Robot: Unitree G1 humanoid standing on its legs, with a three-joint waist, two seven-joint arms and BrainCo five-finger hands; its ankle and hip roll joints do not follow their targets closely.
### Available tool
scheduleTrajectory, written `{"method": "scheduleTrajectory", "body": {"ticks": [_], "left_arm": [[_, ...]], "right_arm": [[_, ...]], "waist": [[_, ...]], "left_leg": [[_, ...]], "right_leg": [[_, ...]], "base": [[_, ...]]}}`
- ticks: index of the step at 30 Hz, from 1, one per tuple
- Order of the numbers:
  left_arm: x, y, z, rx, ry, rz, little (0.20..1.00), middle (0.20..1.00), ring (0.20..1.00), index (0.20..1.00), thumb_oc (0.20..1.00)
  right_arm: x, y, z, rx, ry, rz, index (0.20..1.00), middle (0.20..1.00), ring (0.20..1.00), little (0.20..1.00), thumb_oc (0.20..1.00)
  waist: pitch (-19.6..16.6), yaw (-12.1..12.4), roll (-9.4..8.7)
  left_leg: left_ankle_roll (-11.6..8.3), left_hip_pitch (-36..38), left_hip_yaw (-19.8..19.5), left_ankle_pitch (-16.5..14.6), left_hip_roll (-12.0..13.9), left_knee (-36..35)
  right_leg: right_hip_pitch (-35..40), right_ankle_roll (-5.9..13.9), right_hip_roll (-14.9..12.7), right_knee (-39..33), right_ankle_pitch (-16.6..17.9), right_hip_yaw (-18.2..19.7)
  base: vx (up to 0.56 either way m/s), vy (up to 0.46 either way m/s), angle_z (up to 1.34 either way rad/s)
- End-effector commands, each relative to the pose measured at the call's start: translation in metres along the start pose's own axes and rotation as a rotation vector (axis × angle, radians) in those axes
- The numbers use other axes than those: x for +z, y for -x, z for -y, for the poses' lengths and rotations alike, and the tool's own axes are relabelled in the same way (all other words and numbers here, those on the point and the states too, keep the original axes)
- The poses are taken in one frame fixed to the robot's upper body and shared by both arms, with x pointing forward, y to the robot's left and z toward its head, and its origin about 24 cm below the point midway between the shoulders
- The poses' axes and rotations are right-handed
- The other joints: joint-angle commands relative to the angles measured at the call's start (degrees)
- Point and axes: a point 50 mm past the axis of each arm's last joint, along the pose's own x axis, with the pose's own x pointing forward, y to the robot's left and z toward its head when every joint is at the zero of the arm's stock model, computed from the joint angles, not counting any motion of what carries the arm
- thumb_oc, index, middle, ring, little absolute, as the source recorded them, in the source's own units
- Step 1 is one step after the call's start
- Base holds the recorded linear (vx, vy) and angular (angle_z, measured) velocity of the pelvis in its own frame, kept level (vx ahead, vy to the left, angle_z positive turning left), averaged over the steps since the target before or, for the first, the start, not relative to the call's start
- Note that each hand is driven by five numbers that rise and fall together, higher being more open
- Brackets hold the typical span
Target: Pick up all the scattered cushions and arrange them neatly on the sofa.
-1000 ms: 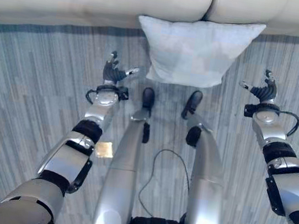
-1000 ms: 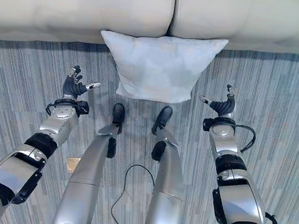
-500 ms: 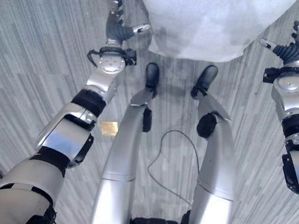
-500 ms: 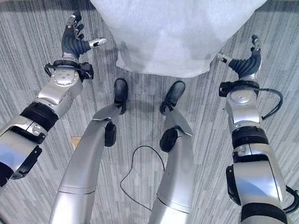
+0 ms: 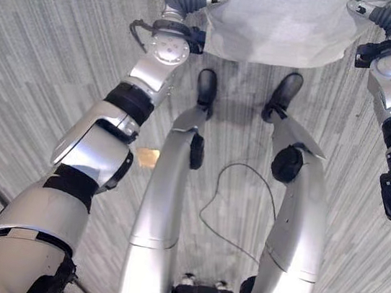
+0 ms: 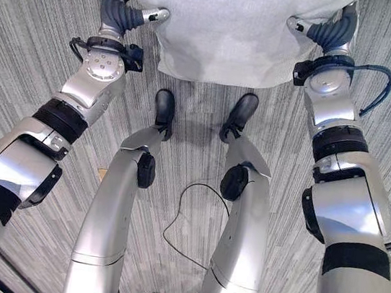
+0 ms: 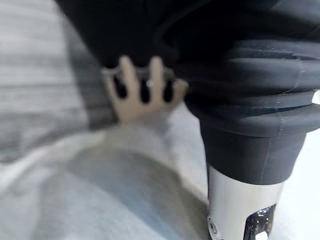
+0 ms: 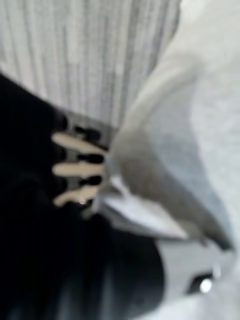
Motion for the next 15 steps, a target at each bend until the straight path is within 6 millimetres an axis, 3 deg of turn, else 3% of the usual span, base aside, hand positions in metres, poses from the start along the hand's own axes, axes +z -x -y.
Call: {"method": "scheduleTrajectory", "body": {"ticks": [1,4,7,8,11,12,13,15], "left_arm": [[-0.015,0.009,0.004,0.022,0.012,-0.020,1.000,1.000,1.000,1.000,1.000],[-0.007,0.012,0.026,-0.001,0.143,-0.043,1.000,1.000,1.000,1.000,1.000],[-0.002,0.011,0.032,-0.002,0.167,-0.042,1.000,1.000,1.000,1.000,1.000],[-0.001,0.011,0.036,0.007,0.210,-0.058,1.000,1.000,1.000,1.000,1.000],[0.004,0.010,0.039,0.007,0.244,-0.055,1.000,1.000,1.000,1.000,1.000],[0.006,0.010,0.039,0.007,0.257,-0.048,1.000,1.000,1.000,1.000,1.000],[0.009,0.010,0.040,0.012,0.283,-0.040,0.200,0.200,0.200,0.200,0.200],[0.017,0.008,0.036,0.018,0.315,-0.003,0.200,0.200,0.200,0.200,0.200]], "right_arm": [[0.035,0.012,-0.046,0.131,-0.037,0.157,1.000,1.000,1.000,1.000,1.000],[0.069,0.022,-0.077,0.195,-0.152,0.222,1.000,1.000,1.000,1.000,1.000],[0.076,0.028,-0.088,0.215,-0.232,0.213,1.000,1.000,1.000,1.000,1.000],[0.086,0.034,-0.101,0.242,-0.300,0.217,1.000,1.000,1.000,1.000,1.000],[0.093,0.038,-0.108,0.258,-0.353,0.214,1.000,1.000,1.000,1.000,1.000],[0.099,0.040,-0.111,0.268,-0.374,0.225,0.558,0.558,0.558,0.558,0.558],[0.102,0.041,-0.112,0.272,-0.400,0.230,0.200,0.200,0.200,0.200,0.200],[0.111,0.044,-0.112,0.277,-0.471,0.254,0.200,0.200,0.200,0.200,0.200]], "waist": [[-3.2,-1.1,1.82],[-2.5,-1.0,2.02],[-2.3,-1.0,2.18],[-2.2,-1.1,2.34],[-2.0,-1.0,2.54],[-2.0,-1.1,2.64],[-2.0,-1.1,2.82],[-2.2,-1.2,3.09]], "left_leg": [[-2.79,-0.2,-8.5,2.0,-0.2,-0.7],[-2.88,-0.7,-8.9,2.0,0.0,0.4],[-2.83,-0.6,-9.0,1.9,0.1,0.8],[-2.83,-0.6,-9.1,1.9,0.1,0.9],[-2.86,-0.7,-9.3,1.9,0.0,1.2],[-2.84,-0.7,-9.4,1.9,0.1,1.2],[-2.91,-0.7,-9.4,2.0,0.0,1.3],[-3.00,-0.8,-9.6,2.0,-0.1,1.4]], "right_leg": [[2.8,11.73,-0.8,1.6,-2.8,3.3],[2.8,11.59,-0.2,1.8,-2.6,3.0],[2.8,11.52,-0.1,2.2,-2.8,2.8],[2.8,11.49,0.1,2.1,-2.7,2.7],[2.8,11.43,0.2,2.3,-2.8,2.7],[2.8,11.42,0.2,2.3,-2.7,2.6],[2.8,11.44,0.3,2.3,-2.8,2.5],[2.8,11.53,0.4,2.3,-2.7,2.4]], "base": [[0.02,0.002,-0.04],[0.02,0.010,-0.11],[0.01,0.006,-0.08],[0.01,0.005,-0.04],[0.00,0.000,0.00],[0.00,0.000,0.00],[0.00,0.000,0.00],[0.00,0.000,0.00]]}}
